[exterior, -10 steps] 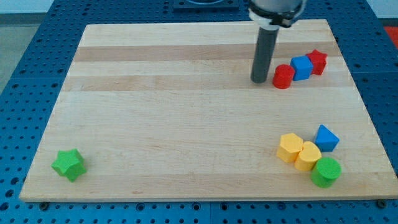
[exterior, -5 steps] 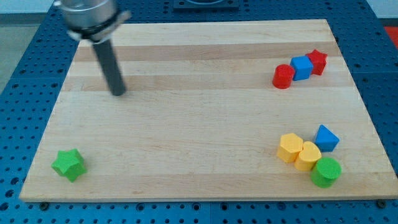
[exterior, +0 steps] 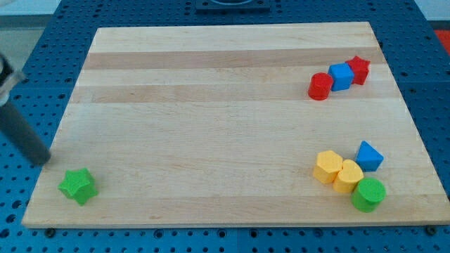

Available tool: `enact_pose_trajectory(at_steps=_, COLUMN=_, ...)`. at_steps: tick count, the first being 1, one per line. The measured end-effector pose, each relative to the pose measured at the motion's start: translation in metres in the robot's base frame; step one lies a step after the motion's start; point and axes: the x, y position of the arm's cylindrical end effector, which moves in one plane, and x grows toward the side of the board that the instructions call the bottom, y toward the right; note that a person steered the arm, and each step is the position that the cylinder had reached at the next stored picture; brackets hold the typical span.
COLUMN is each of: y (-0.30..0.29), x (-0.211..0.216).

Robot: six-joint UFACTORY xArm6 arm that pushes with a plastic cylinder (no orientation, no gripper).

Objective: Push the green star towards the red circle

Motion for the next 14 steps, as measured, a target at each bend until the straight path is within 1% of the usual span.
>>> enact_pose_trajectory(at_steps=1, y=0.003, x=0.054)
enact_pose_trajectory(at_steps=2, y=0.003, x=0.054)
enact_pose_trajectory(at_steps=3, y=0.044, x=0.038)
enact_pose_trajectory(at_steps=4, y=0.138, x=-0.032)
enact_pose_trajectory(at_steps=5, y=0.214, x=-0.087)
enact_pose_trajectory(at_steps=6, y=0.257, x=-0.117)
enact_pose_trajectory(at_steps=7, y=0.250, x=-0.116)
enact_pose_trajectory(at_steps=8, y=0.199, x=-0.106)
enact_pose_trajectory(at_steps=9, y=0.133, x=-0.078)
enact_pose_trajectory(at_steps=10, y=0.103, x=-0.033)
enact_pose_trajectory(at_steps=11, y=0.117, x=0.024)
enact_pose_trajectory(at_steps=12, y=0.195, x=-0.018)
enact_pose_trajectory(at_steps=13, y=0.227, x=-0.048)
enact_pose_trajectory(at_steps=14, y=0.229, x=-0.053)
